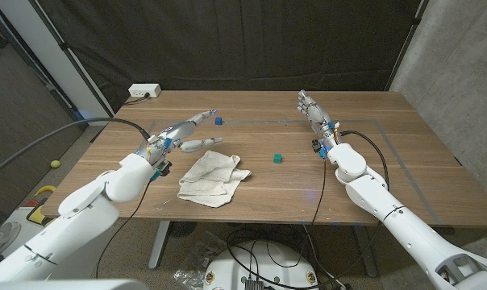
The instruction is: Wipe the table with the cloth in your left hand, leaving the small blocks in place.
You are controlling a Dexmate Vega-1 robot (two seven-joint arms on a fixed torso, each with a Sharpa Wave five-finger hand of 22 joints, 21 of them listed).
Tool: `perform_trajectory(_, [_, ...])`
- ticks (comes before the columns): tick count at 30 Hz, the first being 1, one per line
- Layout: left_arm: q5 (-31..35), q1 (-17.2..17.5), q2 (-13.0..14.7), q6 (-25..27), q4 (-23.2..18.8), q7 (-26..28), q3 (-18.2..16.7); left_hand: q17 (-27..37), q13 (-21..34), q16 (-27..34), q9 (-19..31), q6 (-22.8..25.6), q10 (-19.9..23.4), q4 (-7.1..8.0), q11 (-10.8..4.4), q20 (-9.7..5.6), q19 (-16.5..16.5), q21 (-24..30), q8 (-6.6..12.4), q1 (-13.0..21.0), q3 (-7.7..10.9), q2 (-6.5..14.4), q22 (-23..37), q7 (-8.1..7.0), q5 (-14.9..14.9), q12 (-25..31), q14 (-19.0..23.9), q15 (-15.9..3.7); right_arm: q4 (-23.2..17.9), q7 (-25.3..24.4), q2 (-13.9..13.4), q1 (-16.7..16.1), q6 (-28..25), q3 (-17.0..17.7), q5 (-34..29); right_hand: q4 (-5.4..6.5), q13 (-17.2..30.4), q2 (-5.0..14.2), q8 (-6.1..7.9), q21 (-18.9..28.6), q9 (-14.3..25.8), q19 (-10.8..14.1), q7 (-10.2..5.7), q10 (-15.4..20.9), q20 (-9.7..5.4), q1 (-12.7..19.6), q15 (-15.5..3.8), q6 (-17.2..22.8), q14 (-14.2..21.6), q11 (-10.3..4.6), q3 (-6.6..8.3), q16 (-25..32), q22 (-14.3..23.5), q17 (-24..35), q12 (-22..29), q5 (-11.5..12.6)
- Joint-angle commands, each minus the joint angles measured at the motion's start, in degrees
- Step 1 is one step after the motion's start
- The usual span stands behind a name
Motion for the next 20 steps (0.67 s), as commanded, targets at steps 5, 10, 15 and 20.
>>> perform_trajectory(5, [-17.6, -6.0, -5.3, -14.6, 12.4, -2.7, -1.0, -1.5, -1.5, 0.0, -0.3, -3.2, -2.8, 0.46, 0.26, -0.02, -2.5, -1.5, -0.03, -2.5, -1.59, -0.3, 0.1, -0.12, 0.5, -0.1, -3.4, 0.35, -1.8, -2.6, -0.4, -0.4, -4.2, -0.3, -1.7, -0.21, 0.1, -0.27, 0.25, -0.1, 0.2, -0.2, -0.39, 0.4, 0.11, -0.8, 0.11, -0.1, -0.1, -0.12, -0.19, 0.3, 0.2, 0.1, 0.3, 0.3])
perform_trajectory(10, [-21.7, -9.2, -6.0, -18.3, 17.4, -5.2, 0.4, -2.8, -2.8, 0.1, -0.5, -5.5, -5.3, 0.78, 0.32, -0.21, -4.4, -2.8, 0.01, -4.6, -2.78, -0.3, 0.2, -0.14, 0.7, -0.2, -5.4, 0.75, -3.8, -5.2, -0.5, -1.2, -7.0, -0.3, -2.9, -0.14, 0.1, -0.55, 0.31, -0.2, 0.2, -0.3, -0.77, 0.5, 0.09, -1.1, -0.13, 0.2, -0.3, 0.0, -0.41, 0.2, 0.2, 0.2, 0.3, 0.3])
perform_trajectory(15, [-23.8, -11.7, -6.8, -20.3, 21.9, -6.2, 1.9, -3.4, -3.5, 0.1, -0.5, -6.5, -6.3, 0.77, 0.36, -0.78, -5.6, -3.6, 0.08, -5.5, -3.27, -0.2, 0.2, -0.16, 0.8, -0.1, -6.7, 0.99, -5.6, -6.3, -0.5, -1.7, -8.7, -0.7, -3.6, -0.13, 0.1, -0.67, 0.33, -0.2, 0.2, -0.4, -0.84, 0.5, 0.07, -1.2, -0.2, 0.3, -0.3, -0.05, -0.51, 0.2, 0.2, 0.2, 0.3, 0.3])
perform_trajectory(20, [-25.3, -14.4, -7.2, -21.2, 26.0, -7.2, 3.5, -3.6, -3.7, 0.2, -0.5, -6.8, -6.4, 0.73, 0.4, -0.86, -6.1, -3.8, 0.1, -5.7, -3.39, -0.1, 0.2, -0.17, 0.8, 0.0, -6.8, 0.96, -6.0, -6.8, -0.3, -1.4, -9.0, -1.0, -4.0, -0.12, 0.1, -0.79, 0.29, -0.2, 0.2, -0.4, -0.78, 0.4, 0.05, -1.3, -0.44, 0.2, -0.3, -0.14, -0.61, 0.2, 0.1, 0.2, 0.3, 0.3])
